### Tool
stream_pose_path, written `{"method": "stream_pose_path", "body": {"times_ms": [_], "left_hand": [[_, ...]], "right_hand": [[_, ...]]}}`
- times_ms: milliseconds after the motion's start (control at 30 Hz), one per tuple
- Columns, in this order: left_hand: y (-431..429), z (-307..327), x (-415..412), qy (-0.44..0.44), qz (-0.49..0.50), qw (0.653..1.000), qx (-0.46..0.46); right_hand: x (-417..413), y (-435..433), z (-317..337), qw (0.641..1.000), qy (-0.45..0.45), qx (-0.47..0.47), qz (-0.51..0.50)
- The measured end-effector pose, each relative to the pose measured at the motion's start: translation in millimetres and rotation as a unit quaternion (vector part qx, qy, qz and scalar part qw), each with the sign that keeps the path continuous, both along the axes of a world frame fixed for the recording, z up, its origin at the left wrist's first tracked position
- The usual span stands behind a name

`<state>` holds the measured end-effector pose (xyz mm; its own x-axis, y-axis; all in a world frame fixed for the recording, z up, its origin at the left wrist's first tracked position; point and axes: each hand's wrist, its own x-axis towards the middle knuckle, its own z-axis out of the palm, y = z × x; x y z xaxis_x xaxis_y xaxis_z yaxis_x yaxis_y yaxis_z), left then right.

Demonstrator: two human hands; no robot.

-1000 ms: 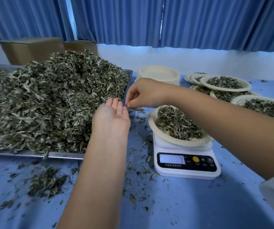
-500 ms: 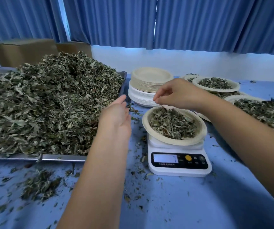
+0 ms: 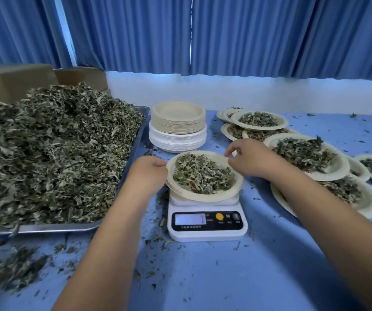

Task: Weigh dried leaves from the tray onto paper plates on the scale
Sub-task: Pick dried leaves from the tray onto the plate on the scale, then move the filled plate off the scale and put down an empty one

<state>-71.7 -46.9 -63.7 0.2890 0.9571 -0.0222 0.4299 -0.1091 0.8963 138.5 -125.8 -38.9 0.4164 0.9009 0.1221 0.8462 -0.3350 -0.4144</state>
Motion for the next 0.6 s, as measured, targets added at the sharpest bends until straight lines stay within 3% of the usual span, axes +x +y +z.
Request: {"method": "stream_pose_path", "body": {"times_ms": [200,333,467,600], "left_hand": [[-1,4,2,-0.098,0.036,0.994,-0.034],[-13,15,8,-0.269,0.036,0.958,-0.097],[-24,28,35,-0.37,0.016,0.923,-0.104],[-20,41,89,-0.363,-0.017,0.928,-0.085]], "right_hand": [[4,-1,1,0.999,0.024,0.029,-0.001],[17,-7,18,0.995,0.058,0.075,-0.023],[38,-13,44,0.994,0.055,0.083,-0.038],[82,-16,69,0.985,0.085,0.12,-0.086]]}}
